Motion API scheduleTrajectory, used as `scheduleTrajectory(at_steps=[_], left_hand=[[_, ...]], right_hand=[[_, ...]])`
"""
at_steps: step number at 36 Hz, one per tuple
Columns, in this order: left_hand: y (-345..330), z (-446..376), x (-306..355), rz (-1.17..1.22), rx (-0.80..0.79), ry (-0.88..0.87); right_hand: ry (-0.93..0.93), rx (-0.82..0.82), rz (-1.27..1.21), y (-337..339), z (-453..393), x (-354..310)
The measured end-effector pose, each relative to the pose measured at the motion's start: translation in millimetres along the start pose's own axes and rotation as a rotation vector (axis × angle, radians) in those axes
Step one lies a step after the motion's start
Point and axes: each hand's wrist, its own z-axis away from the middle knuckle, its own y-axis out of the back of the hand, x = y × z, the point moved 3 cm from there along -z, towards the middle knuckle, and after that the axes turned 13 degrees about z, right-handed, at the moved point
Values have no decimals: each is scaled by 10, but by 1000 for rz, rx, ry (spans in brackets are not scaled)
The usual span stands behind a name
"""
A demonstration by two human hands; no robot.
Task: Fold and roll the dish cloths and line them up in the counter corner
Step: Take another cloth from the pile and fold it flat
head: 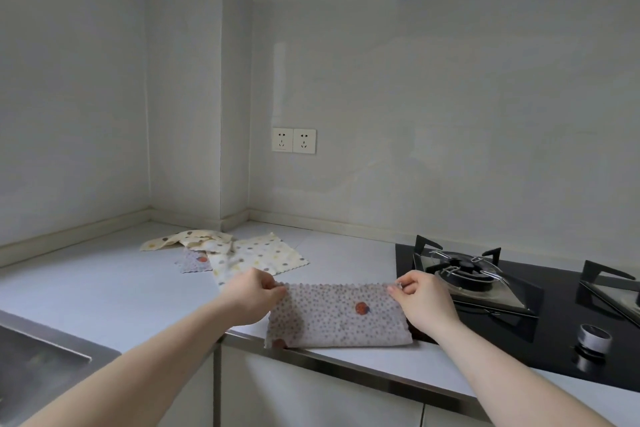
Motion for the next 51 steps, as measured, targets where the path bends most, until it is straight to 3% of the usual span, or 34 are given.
scheduleTrajectory(at_steps=[8,15,26,32,36,42,47,51], left_hand=[[-120,-185,-203,-101,-1,98],[-248,-208,-319,-148,34,3],[-336,-248,-420,-121,77,-75],[-330,-274,-464,-87,107,-92],[-322,-278,-473,-62,123,-101],[-297,-278,-490,-10,136,-67],[-299,-271,-479,-5,117,-64],[-285,-267,-489,43,107,-57]], right_hand=[[-42,-35,73,-275,-188,59],[-10,27,302,-431,-15,131],[31,-119,446,-443,17,45],[-22,-186,395,-413,-16,29],[-35,-139,353,-366,41,2],[-107,-96,56,-294,55,30],[-146,-1,113,-179,43,-25],[-160,-22,55,-130,-29,-155]])
